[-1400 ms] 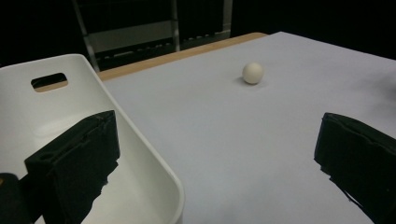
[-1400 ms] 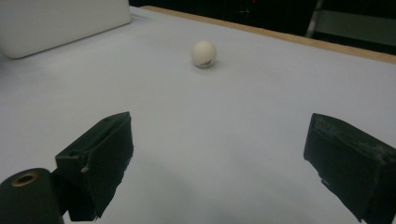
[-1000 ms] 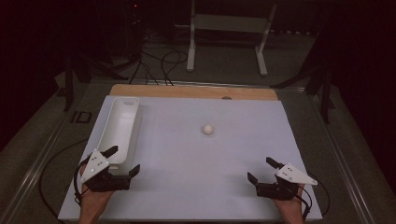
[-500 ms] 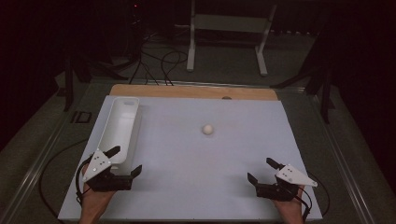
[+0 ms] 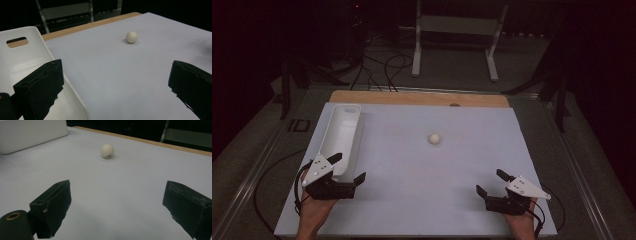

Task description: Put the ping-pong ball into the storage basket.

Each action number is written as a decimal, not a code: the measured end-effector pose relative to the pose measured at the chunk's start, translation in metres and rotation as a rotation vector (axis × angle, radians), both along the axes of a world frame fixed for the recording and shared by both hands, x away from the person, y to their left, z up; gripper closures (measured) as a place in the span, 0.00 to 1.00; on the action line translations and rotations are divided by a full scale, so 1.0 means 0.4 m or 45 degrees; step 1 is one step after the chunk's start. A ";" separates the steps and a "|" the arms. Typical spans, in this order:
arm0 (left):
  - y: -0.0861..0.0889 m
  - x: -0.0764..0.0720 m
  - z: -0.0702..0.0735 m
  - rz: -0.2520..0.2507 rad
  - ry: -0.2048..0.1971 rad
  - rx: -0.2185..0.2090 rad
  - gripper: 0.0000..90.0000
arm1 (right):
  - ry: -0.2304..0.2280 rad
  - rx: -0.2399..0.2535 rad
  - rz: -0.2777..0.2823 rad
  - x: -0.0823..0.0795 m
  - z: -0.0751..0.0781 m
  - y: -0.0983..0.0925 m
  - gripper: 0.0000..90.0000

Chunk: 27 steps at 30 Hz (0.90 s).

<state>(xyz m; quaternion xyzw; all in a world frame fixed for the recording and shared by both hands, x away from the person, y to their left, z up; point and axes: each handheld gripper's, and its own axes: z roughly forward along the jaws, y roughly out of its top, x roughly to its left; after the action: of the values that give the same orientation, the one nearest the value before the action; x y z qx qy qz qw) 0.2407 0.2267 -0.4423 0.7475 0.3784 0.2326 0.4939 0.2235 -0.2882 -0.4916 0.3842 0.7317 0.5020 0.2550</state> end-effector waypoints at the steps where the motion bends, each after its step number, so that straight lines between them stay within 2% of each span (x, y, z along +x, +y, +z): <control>1: -0.001 0.002 0.002 0.000 0.003 0.003 0.01 | -0.001 0.000 0.002 0.000 0.000 0.002 0.09; 16: -0.032 0.028 0.035 -0.010 0.032 0.054 0.01 | 0.000 -0.003 -0.004 0.000 0.000 0.003 0.09; 27: -0.059 0.050 0.056 -0.042 0.051 0.104 0.01 | 0.002 0.000 -0.008 0.001 0.002 0.000 0.09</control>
<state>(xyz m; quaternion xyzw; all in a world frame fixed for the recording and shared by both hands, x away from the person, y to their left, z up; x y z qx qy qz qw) 0.2609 0.2033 -0.4197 0.7776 0.3661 0.2247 0.4592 0.2238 -0.2882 -0.4910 0.3869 0.7305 0.5010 0.2561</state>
